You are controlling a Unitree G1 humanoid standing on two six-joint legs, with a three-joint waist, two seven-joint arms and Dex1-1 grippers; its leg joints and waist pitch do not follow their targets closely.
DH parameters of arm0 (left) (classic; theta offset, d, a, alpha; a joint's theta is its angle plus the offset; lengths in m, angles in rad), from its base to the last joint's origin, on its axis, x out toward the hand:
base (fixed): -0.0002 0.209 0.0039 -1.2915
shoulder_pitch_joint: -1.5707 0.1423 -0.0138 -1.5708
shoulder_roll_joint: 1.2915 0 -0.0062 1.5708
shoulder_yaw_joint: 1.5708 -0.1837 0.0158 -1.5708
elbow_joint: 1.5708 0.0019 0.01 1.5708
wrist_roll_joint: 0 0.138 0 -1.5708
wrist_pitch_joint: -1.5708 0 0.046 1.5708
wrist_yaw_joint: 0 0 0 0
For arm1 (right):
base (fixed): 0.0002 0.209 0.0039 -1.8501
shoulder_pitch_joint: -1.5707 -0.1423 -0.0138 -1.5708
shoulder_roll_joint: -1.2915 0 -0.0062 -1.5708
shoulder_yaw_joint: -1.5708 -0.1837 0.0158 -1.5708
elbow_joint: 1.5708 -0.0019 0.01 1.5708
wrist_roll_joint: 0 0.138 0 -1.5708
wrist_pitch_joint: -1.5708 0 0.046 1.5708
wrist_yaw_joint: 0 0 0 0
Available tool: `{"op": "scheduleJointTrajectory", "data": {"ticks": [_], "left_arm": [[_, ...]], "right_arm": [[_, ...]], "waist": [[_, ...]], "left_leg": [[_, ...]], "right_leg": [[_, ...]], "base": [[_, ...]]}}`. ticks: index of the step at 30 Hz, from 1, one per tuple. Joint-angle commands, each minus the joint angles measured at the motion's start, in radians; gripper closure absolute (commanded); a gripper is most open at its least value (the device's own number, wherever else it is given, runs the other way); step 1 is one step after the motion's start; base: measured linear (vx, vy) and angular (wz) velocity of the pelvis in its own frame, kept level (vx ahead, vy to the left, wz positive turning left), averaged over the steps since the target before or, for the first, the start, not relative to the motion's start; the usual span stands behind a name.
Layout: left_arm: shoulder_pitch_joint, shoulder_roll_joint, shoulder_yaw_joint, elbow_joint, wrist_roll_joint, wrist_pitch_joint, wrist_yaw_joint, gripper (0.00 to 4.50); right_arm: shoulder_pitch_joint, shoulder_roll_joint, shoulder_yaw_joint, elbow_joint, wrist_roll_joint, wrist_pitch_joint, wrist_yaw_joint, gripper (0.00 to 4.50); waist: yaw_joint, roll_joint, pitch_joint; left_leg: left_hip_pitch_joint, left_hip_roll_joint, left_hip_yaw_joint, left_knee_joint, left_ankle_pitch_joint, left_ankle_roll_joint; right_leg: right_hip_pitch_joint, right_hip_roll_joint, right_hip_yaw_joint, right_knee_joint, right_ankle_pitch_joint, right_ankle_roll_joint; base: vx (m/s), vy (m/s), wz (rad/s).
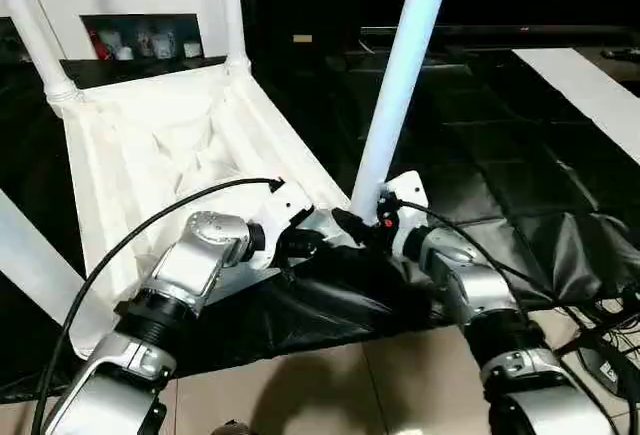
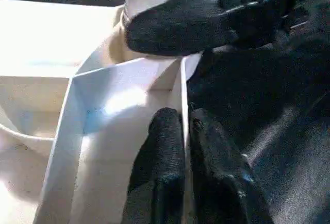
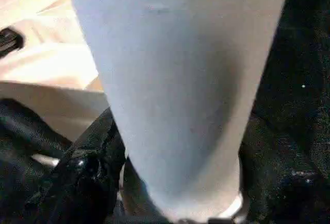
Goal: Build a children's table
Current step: Rotate leg to tighten
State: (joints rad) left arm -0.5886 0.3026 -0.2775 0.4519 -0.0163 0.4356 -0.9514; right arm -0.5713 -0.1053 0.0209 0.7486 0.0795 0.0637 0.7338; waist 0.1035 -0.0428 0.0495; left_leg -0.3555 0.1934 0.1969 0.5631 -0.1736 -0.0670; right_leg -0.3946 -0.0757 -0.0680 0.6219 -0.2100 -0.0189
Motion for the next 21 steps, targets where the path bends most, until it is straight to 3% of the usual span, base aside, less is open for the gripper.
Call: {"op": "scheduleJointTrajectory", "data": {"ticks": [1, 8, 9, 13, 14, 19, 21], "left_arm": [[-0.005, 0.008, -0.009, 0.030, 0.010, 0.000, -0.008, 4.43], [0.010, 0.033, -0.022, 0.027, -0.020, -0.066, -0.109, 4.43], [0.016, 0.039, -0.026, 0.021, -0.027, -0.093, -0.136, 4.50], [0.045, 0.084, -0.064, -0.019, -0.042, -0.187, -0.264, 4.50], [0.051, 0.098, -0.077, -0.025, -0.040, -0.199, -0.292, 4.50], [0.067, 0.136, -0.105, -0.031, -0.028, -0.248, -0.372, 4.50], [0.069, 0.149, -0.110, -0.024, -0.020, -0.266, -0.389, 4.50]], "right_arm": [[-0.005, -0.009, 0.042, -0.001, -0.006, -0.003, 0.077, 1.27], [-0.025, -0.099, 0.071, -0.030, 0.036, -0.005, 0.326, 1.27], [-0.029, -0.110, 0.075, -0.032, 0.045, 0.005, 0.365, 0.99], [-0.049, -0.158, 0.115, -0.031, 0.049, 0.008, 0.517, 0.87], [-0.054, -0.167, 0.131, -0.026, 0.034, -0.014, 0.536, 0.61], [-0.074, -0.184, 0.178, -0.002, -0.011, -0.067, 0.606, 0.52], [-0.082, -0.183, 0.192, 0.005, -0.009, -0.066, 0.642, 0.76]], "waist": [[0.005, 0.013, -0.062], [0.017, 0.011, -0.060], [0.020, 0.013, -0.062], [0.029, 0.013, -0.062], [0.031, 0.011, -0.063], [0.046, 0.015, -0.060], [0.047, 0.012, -0.059]], "left_leg": [[0.008, 0.041, -0.021, -0.052, -0.150, 0.030], [0.006, 0.043, -0.021, -0.049, -0.159, 0.046], [0.007, 0.044, -0.020, -0.048, -0.154, 0.050], [0.004, 0.047, -0.019, -0.045, -0.143, 0.066], [0.004, 0.046, -0.019, -0.044, -0.140, 0.068], [0.010, 0.050, -0.019, -0.047, -0.170, 0.042], [0.010, 0.050, -0.019, -0.049, -0.189, 0.035]], "right_leg": [[0.055, -0.076, 0.053, -0.065, -0.015, -0.236], [0.056, -0.076, 0.051, -0.066, -0.034, -0.245], [0.055, -0.075, 0.050, -0.064, -0.024, -0.249], [0.054, -0.075, 0.048, -0.059, -0.006, -0.255], [0.053, -0.074, 0.048, -0.058, -0.009, -0.253], [0.045, -0.076, 0.049, -0.060, -0.059, -0.253], [0.045, -0.077, 0.050, -0.061, -0.083, -0.247]], "base": [[0.000, 0.000, 0.00], [0.000, 0.000, 0.00], [0.000, 0.000, 0.00], [0.000, 0.000, 0.00], [0.000, 0.000, 0.00], [0.000, 0.000, 0.00], [0.000, 0.000, 0.00]]}}
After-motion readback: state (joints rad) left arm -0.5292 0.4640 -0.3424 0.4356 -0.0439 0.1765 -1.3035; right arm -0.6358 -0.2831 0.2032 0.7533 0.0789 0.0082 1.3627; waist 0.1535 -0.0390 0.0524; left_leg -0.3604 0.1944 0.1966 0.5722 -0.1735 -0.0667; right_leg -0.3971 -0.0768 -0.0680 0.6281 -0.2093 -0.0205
